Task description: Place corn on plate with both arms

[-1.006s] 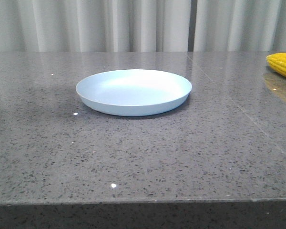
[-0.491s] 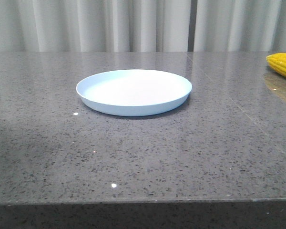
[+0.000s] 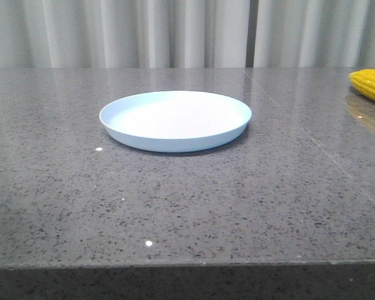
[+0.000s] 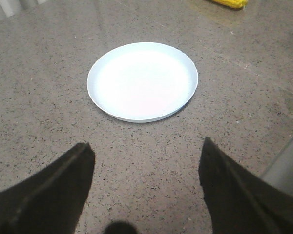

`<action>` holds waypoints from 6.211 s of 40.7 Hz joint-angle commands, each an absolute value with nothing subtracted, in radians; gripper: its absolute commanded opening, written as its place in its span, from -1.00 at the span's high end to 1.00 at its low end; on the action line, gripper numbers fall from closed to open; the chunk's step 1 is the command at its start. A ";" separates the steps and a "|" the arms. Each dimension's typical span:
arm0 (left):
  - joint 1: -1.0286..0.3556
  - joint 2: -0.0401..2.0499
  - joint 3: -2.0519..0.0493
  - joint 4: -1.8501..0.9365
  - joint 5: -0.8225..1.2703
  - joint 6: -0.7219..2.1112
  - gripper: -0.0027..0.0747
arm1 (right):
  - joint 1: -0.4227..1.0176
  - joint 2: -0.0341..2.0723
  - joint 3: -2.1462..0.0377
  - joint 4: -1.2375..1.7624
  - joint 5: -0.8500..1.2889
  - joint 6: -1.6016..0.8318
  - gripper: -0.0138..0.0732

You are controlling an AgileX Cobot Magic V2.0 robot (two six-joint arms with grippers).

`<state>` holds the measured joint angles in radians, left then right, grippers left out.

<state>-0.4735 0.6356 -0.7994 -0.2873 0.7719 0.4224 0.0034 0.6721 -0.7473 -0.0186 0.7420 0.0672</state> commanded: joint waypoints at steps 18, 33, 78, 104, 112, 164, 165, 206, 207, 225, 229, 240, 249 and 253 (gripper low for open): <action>-0.482 0.636 -0.824 -0.309 0.697 0.412 -0.25 | 0.000 0.799 -0.946 -0.029 0.774 0.064 -0.61; -0.482 0.636 -0.824 -0.309 0.697 0.412 -0.25 | 0.000 1.159 -1.235 -0.106 0.822 0.064 -0.61; -0.482 0.636 -0.824 -0.309 0.697 0.412 -0.25 | -0.111 1.842 -1.672 0.040 0.968 -0.058 -0.81; -0.482 0.636 -0.824 -0.309 0.697 0.412 -0.25 | -0.101 1.808 -1.672 0.050 0.984 -0.060 0.12; -0.482 0.636 -0.824 -0.309 0.697 0.412 -0.25 | -0.041 1.683 -1.672 0.052 0.997 -0.060 0.12; -0.482 0.636 -0.824 -0.309 0.697 0.412 -0.25 | 0.593 1.786 -1.671 0.099 0.892 -0.059 0.07; -0.482 0.636 -0.824 -0.309 0.697 0.412 -0.25 | 0.593 1.794 -1.671 0.099 0.890 -0.059 0.05; -0.482 0.636 -0.824 -0.309 0.697 0.412 -0.25 | 0.592 1.320 -1.497 0.075 0.925 -0.059 -0.56; -0.482 0.636 -0.824 -0.309 0.697 0.412 -0.25 | 0.592 1.285 -1.480 0.072 0.927 -0.059 -0.56; -0.482 0.636 -0.824 -0.309 0.695 0.412 -0.25 | 0.592 0.786 -1.136 0.057 0.943 -0.059 -0.56; -0.482 0.636 -0.824 -0.309 0.695 0.412 -0.25 | 0.592 0.693 -1.074 0.057 0.962 -0.059 -0.56; -0.482 0.636 -0.824 -0.309 0.695 0.412 -0.25 | 0.592 0.524 -0.974 0.057 0.990 -0.059 -0.56; -0.482 0.636 -0.824 -0.309 0.697 0.412 0.08 | 0.592 0.502 -0.961 0.057 0.990 -0.059 -0.35; -0.482 0.636 -0.824 -0.309 0.697 0.412 0.41 | 0.592 0.502 -0.961 0.057 0.990 -0.059 0.06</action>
<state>-0.4735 0.6341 -0.7994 -0.2873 0.7697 0.4224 0.5955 0.4965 -0.9398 0.0611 1.0564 -0.0484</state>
